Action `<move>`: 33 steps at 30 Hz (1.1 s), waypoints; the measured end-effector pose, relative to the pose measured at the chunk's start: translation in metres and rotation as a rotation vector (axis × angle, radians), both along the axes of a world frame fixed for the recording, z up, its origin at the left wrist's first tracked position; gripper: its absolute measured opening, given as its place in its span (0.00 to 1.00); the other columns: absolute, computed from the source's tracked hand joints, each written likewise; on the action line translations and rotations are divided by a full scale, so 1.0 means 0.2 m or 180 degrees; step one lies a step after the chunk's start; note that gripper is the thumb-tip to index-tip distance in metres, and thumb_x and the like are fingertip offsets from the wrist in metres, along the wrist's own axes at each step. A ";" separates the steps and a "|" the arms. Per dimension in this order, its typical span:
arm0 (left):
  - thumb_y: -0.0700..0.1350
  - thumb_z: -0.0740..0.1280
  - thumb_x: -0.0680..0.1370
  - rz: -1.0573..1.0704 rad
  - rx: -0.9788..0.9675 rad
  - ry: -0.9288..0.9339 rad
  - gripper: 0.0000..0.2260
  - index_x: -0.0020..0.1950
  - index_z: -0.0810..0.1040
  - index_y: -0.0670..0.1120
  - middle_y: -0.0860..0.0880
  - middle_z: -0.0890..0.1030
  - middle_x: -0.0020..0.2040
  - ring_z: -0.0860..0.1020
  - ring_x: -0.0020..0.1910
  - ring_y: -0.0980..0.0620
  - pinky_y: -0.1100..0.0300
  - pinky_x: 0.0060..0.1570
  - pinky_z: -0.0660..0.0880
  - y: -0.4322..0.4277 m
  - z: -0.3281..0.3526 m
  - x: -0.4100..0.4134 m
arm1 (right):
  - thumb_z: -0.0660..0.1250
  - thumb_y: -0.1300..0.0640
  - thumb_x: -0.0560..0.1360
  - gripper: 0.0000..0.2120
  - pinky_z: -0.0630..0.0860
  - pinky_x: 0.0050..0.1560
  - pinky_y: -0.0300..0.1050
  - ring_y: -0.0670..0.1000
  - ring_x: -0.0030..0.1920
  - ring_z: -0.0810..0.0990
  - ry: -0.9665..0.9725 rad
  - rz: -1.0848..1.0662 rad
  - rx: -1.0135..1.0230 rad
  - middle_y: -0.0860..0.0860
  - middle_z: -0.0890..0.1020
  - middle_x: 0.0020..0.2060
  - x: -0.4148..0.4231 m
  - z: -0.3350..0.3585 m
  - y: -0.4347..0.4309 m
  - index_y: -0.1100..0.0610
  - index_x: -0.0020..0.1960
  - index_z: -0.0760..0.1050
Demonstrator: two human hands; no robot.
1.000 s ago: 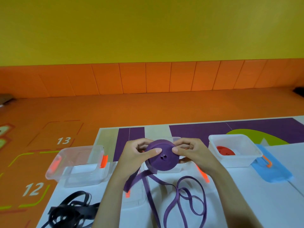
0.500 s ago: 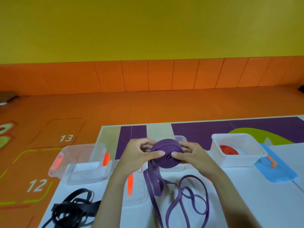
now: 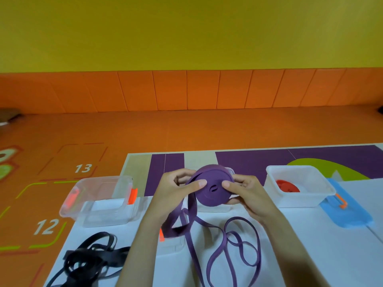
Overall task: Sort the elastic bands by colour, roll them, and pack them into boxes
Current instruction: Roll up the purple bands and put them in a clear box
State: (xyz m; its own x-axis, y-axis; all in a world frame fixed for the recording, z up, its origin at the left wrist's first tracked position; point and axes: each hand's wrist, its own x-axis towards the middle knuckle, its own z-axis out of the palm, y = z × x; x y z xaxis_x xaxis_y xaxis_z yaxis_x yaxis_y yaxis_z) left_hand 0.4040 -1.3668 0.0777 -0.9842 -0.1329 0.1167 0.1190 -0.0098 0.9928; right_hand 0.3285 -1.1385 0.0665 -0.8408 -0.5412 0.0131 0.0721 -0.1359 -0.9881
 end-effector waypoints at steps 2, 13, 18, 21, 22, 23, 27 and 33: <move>0.52 0.81 0.73 0.0200 0.0282 0.0061 0.12 0.54 0.88 0.50 0.44 0.89 0.50 0.89 0.50 0.43 0.57 0.49 0.84 0.02 0.01 -0.01 | 0.81 0.41 0.71 0.25 0.87 0.50 0.53 0.63 0.58 0.87 -0.0097 -0.0150 -0.0230 0.62 0.87 0.57 0.02 -0.03 -0.04 0.56 0.61 0.86; 0.52 0.82 0.74 -0.0067 -0.0112 -0.0092 0.12 0.52 0.88 0.48 0.43 0.89 0.46 0.88 0.42 0.39 0.50 0.41 0.85 0.02 -0.04 0.03 | 0.74 0.40 0.75 0.16 0.80 0.37 0.38 0.49 0.46 0.89 0.0422 0.0065 0.0584 0.52 0.90 0.48 0.00 0.10 0.02 0.47 0.58 0.88; 0.56 0.78 0.77 -0.0247 0.0129 -0.0229 0.16 0.61 0.86 0.50 0.44 0.89 0.54 0.87 0.50 0.34 0.49 0.46 0.85 0.04 -0.08 0.04 | 0.72 0.43 0.76 0.12 0.78 0.34 0.37 0.47 0.40 0.88 0.0546 -0.0344 0.0511 0.50 0.89 0.42 0.01 0.07 0.01 0.48 0.52 0.88; 0.57 0.76 0.78 -0.0210 0.0095 -0.0241 0.15 0.60 0.86 0.52 0.44 0.89 0.51 0.87 0.37 0.41 0.59 0.31 0.80 0.04 -0.08 0.04 | 0.72 0.44 0.78 0.10 0.80 0.35 0.39 0.47 0.41 0.88 0.0537 -0.0333 0.0588 0.51 0.89 0.42 0.03 0.05 0.00 0.47 0.53 0.88; 0.57 0.76 0.78 -0.0196 0.0082 -0.0245 0.14 0.60 0.86 0.52 0.44 0.89 0.49 0.85 0.31 0.44 0.61 0.26 0.75 0.03 -0.09 0.04 | 0.73 0.44 0.78 0.09 0.80 0.36 0.38 0.47 0.43 0.88 0.0521 -0.0274 0.0620 0.51 0.90 0.43 0.03 0.05 0.00 0.46 0.54 0.88; 0.56 0.76 0.78 -0.0192 0.0080 -0.0244 0.14 0.60 0.86 0.52 0.43 0.89 0.49 0.84 0.30 0.45 0.61 0.26 0.74 0.03 -0.10 0.05 | 0.73 0.45 0.79 0.09 0.81 0.37 0.38 0.48 0.44 0.89 0.0479 -0.0193 0.0640 0.51 0.90 0.44 0.03 0.05 0.00 0.46 0.55 0.88; 0.50 0.76 0.80 -0.0253 0.0104 -0.0274 0.12 0.62 0.85 0.50 0.42 0.88 0.53 0.87 0.48 0.34 0.39 0.38 0.85 0.02 -0.10 0.06 | 0.76 0.46 0.78 0.11 0.83 0.44 0.42 0.53 0.49 0.90 0.0103 0.0095 0.0684 0.54 0.90 0.50 0.01 0.05 0.02 0.50 0.56 0.88; 0.43 0.75 0.81 -0.0232 -0.0226 0.0037 0.08 0.60 0.85 0.46 0.47 0.89 0.46 0.84 0.34 0.56 0.69 0.32 0.76 0.02 -0.06 0.06 | 0.77 0.44 0.75 0.15 0.84 0.47 0.45 0.55 0.52 0.89 0.0120 0.0356 0.0747 0.56 0.90 0.51 0.00 0.07 0.03 0.51 0.57 0.87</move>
